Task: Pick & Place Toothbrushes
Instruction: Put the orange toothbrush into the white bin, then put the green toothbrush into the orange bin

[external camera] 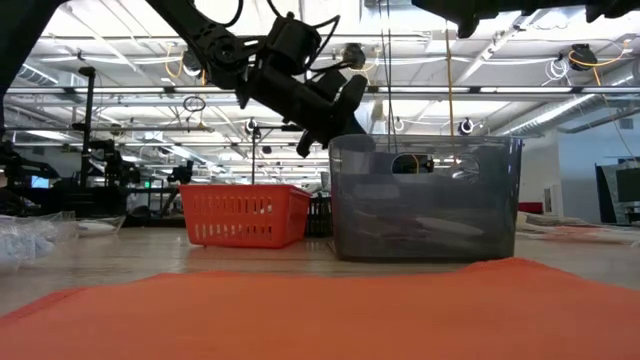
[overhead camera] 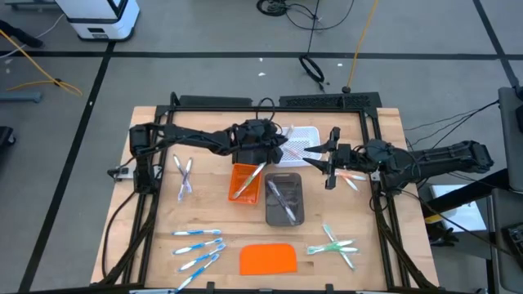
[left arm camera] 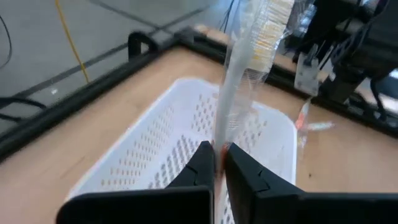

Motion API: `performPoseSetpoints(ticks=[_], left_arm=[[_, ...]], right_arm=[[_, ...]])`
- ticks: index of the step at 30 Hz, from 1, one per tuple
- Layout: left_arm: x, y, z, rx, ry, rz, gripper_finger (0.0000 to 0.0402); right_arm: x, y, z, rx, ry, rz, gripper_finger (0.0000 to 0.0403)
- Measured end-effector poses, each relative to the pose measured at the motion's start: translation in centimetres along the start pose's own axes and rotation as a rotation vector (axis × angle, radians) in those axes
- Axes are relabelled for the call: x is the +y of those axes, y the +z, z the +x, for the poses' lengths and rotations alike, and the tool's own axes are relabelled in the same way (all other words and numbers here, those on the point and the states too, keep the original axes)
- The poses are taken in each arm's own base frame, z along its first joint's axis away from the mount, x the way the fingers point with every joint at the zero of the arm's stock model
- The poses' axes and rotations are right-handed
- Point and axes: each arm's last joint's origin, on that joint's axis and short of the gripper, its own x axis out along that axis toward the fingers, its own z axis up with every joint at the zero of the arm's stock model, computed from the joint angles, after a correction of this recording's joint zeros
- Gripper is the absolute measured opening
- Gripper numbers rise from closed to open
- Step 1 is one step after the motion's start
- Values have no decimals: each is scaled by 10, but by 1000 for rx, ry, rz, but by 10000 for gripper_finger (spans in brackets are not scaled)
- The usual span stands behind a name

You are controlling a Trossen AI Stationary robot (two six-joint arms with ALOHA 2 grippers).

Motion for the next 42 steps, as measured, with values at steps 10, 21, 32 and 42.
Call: performPoseSetpoints(ticks=[10,21,32,42], left_arm=[[1,-4,0,43,17,-2,45],[1,-5,0,54,21,-3,125],[2,-5,0,54,22,3,163],[1,-4,0,44,18,62,164]], right_arm=[[0,-1,1,7,1,-1,123],[0,-1,1,6,1,-1,123],[0,-1,1,10,2,-1,123],[5,-22,-2,229,67,144,123]])
